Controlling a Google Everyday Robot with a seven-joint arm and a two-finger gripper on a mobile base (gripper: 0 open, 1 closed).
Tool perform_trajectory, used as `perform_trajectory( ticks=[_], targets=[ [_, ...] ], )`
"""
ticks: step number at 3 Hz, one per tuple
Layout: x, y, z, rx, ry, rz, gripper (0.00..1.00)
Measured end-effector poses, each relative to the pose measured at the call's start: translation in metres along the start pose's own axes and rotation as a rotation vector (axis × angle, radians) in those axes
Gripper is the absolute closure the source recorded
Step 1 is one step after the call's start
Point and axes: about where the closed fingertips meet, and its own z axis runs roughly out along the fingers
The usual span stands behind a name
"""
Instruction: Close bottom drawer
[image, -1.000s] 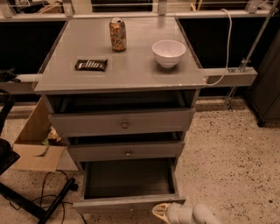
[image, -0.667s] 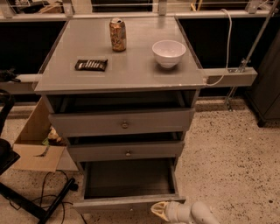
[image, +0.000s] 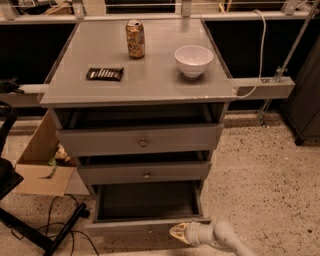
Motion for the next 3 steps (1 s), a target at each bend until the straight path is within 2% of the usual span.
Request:
perform_trajectory(
  ticks=[1,2,3],
  targets=[
    [0.0,0.001,0.0,0.001,0.0,-0.001,1.0],
    [-0.008,-0.035,0.004,0.018,0.012,-0.028,1.0],
    [-0.009,-0.04,0.004,0.021,0.013,-0.03,1.0]
  ],
)
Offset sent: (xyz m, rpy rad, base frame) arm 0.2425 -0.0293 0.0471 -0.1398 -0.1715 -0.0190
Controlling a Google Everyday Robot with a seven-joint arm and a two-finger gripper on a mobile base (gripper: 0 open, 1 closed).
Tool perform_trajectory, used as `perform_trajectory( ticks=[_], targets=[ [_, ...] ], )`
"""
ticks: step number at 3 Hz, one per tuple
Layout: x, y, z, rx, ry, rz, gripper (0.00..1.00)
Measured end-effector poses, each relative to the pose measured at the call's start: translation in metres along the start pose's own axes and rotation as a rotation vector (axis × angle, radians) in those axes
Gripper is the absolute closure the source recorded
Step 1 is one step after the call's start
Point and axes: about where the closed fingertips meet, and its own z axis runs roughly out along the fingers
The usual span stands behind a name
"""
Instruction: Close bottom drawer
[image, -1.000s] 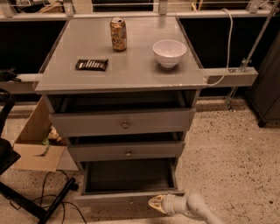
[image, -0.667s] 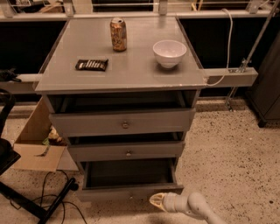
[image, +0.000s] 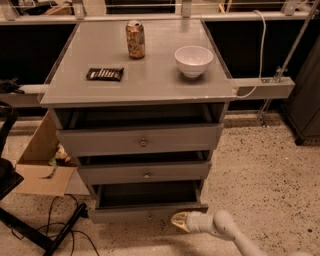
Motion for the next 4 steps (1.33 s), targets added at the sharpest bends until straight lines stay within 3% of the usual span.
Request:
perform_trajectory(
  ticks=[1,2,4],
  targets=[
    [-0.0038,-0.0301,0.0022,0.02,0.009,-0.014,1.0],
    [-0.0038,-0.03,0.0023,0.019,0.009,-0.014,0.82],
    [-0.0038,-0.0299,0.0024,0.019,0.009,-0.014,0.34]
  ],
)
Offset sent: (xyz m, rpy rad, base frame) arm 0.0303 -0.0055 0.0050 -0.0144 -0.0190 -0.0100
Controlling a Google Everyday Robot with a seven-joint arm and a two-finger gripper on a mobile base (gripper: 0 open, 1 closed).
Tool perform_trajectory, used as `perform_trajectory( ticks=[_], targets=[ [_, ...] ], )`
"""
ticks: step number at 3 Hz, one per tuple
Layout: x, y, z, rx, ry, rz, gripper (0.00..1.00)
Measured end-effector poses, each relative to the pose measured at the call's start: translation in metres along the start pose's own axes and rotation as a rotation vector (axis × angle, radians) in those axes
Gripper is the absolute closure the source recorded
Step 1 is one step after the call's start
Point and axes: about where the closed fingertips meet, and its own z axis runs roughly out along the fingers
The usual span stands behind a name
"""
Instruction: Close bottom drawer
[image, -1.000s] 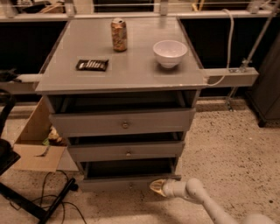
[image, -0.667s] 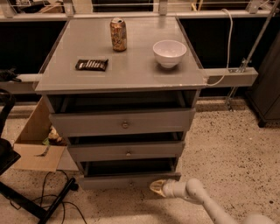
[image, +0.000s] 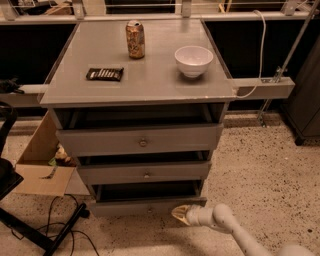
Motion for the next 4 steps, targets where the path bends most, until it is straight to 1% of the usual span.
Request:
perform_trajectory(
  ticks=[1,2,3,4],
  targets=[
    [0.0,0.0,0.0,0.0,0.0,0.0,0.1],
    [0.0,0.0,0.0,0.0,0.0,0.0,0.0],
    [0.0,0.0,0.0,0.0,0.0,0.0,0.0],
    [-0.009,-0.016,0.013,-0.018,0.017,-0.044,0.18]
  ],
)
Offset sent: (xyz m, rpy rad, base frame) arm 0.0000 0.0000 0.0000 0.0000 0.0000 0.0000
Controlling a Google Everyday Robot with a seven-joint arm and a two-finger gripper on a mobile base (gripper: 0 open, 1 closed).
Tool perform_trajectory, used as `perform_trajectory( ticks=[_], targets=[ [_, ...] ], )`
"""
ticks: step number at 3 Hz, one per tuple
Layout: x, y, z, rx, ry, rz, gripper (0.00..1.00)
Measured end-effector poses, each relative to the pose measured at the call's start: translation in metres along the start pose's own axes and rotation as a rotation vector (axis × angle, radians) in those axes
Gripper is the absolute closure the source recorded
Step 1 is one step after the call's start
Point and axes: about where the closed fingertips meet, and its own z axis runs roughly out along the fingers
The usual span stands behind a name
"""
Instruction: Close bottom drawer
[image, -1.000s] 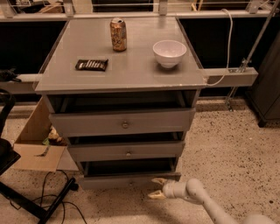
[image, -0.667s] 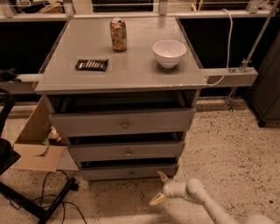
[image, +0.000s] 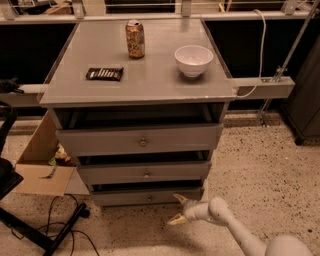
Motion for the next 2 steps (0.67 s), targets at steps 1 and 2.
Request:
perform_trajectory(
  ticks=[1,2],
  targets=[
    [-0.013,-0.042,0.026,-0.003,-0.005,-0.044,0.49],
    [-0.013,-0.062,0.03,0.022,-0.005,-0.058,0.72]
  ],
)
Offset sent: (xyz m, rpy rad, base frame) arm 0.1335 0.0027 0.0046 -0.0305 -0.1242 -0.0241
